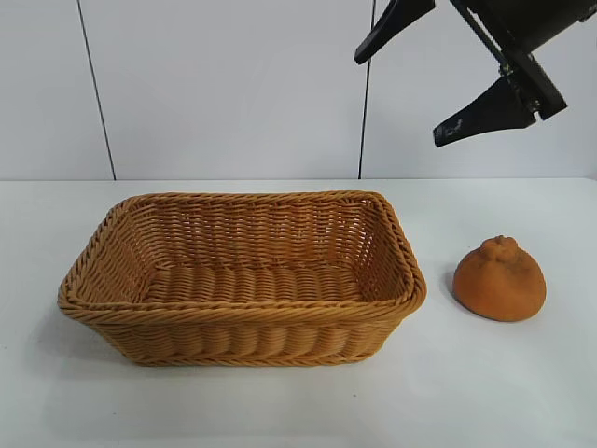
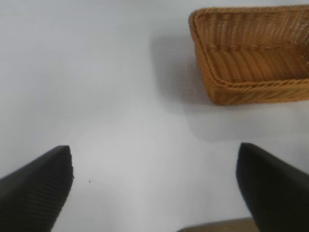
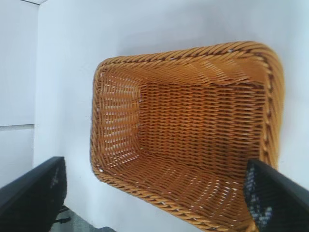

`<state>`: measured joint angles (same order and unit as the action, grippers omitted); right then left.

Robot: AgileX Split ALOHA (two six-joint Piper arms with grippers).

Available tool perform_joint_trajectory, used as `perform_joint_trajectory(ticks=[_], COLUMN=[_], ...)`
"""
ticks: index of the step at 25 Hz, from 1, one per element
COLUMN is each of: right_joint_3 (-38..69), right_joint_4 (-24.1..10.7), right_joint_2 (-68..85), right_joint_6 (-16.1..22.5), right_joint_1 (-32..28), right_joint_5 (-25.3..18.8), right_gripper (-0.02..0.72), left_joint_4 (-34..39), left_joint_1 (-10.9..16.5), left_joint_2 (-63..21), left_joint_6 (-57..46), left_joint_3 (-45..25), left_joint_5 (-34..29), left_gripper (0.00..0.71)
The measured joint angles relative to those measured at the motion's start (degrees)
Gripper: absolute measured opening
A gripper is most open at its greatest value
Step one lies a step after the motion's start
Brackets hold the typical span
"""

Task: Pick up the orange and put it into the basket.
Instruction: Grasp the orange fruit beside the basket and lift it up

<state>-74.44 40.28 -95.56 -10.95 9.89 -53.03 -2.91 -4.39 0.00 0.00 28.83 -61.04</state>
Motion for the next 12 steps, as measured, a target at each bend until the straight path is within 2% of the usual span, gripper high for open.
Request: perform_joint_trajectory(ticks=[5, 7, 9, 12], right_joint_3=[-5.8, -8.1, -10.4, -14.0], right_joint_4=[-17.9, -23.7, -28.5, -32.1], right_joint_2=[-0.2, -1.3, -3.5, -8.0], right_joint_6=[9.2, 12.3, 13.6, 14.3], right_joint_1=[0.0, 0.0, 0.0, -0.1], right_joint_5=[-4.0, -6.4, -9.0, -12.2], right_gripper=[0.684, 0.684, 0.684, 0.684], left_joint_4=[0.1, 0.1, 0.1, 0.1], left_joint_1=[0.0, 0.0, 0.0, 0.0], left_joint_2=[-0.2, -0.2, -0.2, -0.2], left_joint_6=[0.0, 0.0, 0.0, 0.0], left_joint_3=[0.0, 0.0, 0.0, -0.1], left_joint_5=[-0.1, -0.1, -0.1, -0.1], left_gripper=[0.651, 0.651, 0.651, 0.650])
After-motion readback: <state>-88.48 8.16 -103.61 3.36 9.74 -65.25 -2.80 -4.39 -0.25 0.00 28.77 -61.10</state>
